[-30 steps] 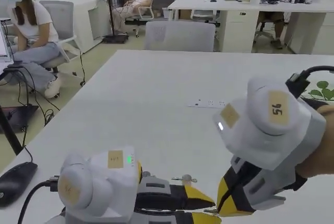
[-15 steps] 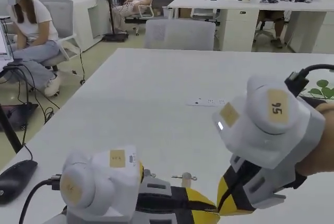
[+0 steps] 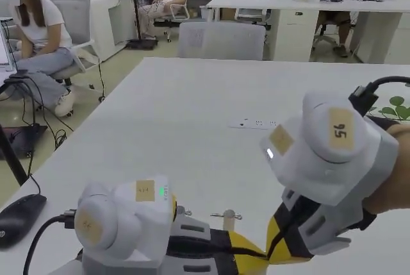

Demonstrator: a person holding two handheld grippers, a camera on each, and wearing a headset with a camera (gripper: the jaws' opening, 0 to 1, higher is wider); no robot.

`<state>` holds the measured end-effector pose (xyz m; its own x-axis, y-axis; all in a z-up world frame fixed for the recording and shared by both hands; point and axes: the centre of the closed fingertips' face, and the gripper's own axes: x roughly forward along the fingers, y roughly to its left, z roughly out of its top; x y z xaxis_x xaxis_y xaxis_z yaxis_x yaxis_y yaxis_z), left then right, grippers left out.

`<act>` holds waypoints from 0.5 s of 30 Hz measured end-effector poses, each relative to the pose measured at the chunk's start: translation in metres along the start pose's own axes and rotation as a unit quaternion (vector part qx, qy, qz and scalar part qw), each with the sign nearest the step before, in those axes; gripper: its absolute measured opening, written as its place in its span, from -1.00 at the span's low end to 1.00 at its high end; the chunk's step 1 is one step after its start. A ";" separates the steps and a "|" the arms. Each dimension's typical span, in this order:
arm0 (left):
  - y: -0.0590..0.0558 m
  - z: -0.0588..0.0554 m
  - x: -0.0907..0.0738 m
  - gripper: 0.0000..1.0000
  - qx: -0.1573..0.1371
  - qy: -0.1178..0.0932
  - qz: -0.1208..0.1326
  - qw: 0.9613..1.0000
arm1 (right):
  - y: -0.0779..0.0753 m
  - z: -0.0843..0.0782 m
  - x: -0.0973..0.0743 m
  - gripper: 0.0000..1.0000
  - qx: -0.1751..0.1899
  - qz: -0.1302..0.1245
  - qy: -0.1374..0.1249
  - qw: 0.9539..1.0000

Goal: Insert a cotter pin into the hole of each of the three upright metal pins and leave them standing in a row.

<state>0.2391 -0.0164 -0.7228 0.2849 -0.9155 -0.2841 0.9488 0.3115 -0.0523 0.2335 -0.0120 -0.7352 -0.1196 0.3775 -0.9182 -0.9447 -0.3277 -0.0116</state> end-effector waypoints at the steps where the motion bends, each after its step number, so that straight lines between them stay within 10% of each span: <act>1: 0.000 0.000 0.000 -0.99 -0.002 0.000 0.000 1.000 | 0.000 0.000 0.000 -0.97 -0.001 0.000 0.001 1.000; 15: 0.000 -0.002 -0.001 -1.00 -0.003 0.003 -0.003 1.000 | 0.001 0.002 0.000 -0.93 -0.004 0.005 -0.007 1.000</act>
<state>0.2386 -0.0155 -0.7241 0.2789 -0.9158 -0.2891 0.9496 0.3078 -0.0590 0.2319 -0.0105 -0.7345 -0.1334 0.3868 -0.9124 -0.9408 -0.3388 -0.0061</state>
